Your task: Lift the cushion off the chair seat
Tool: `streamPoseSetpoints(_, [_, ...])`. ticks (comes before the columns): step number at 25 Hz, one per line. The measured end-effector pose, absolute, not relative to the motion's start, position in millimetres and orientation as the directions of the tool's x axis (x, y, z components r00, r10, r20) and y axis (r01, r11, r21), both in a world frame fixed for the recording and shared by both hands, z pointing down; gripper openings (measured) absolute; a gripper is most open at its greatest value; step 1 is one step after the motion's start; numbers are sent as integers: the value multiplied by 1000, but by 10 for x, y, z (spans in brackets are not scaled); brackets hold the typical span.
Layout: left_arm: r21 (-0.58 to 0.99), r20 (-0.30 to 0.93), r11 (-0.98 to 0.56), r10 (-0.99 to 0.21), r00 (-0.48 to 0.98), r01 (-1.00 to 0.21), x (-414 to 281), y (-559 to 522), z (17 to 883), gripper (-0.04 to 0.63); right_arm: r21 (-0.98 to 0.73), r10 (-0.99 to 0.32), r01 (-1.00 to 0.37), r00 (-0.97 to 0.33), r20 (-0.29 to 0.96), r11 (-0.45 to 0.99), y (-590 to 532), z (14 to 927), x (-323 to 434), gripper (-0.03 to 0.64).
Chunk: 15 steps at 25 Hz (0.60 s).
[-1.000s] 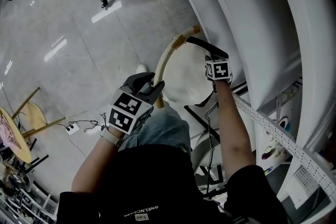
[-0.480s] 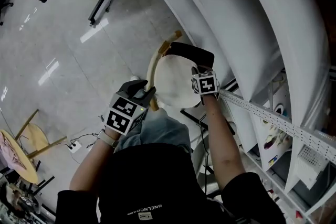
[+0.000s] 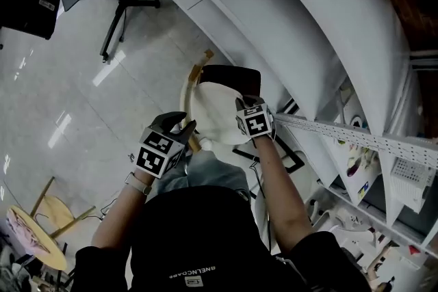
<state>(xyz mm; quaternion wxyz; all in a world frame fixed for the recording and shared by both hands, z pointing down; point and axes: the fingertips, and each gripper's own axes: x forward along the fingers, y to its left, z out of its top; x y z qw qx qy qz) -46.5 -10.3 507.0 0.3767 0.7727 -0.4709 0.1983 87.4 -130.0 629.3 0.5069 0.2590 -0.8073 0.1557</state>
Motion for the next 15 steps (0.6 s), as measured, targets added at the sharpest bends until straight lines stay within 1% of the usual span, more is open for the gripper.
streamPoseSetpoints(15, [378, 621, -399, -560, 549, -835, -445, -504, 4798, 127, 51, -383, -655, -375, 844, 754, -1325, 5562, 854, 60])
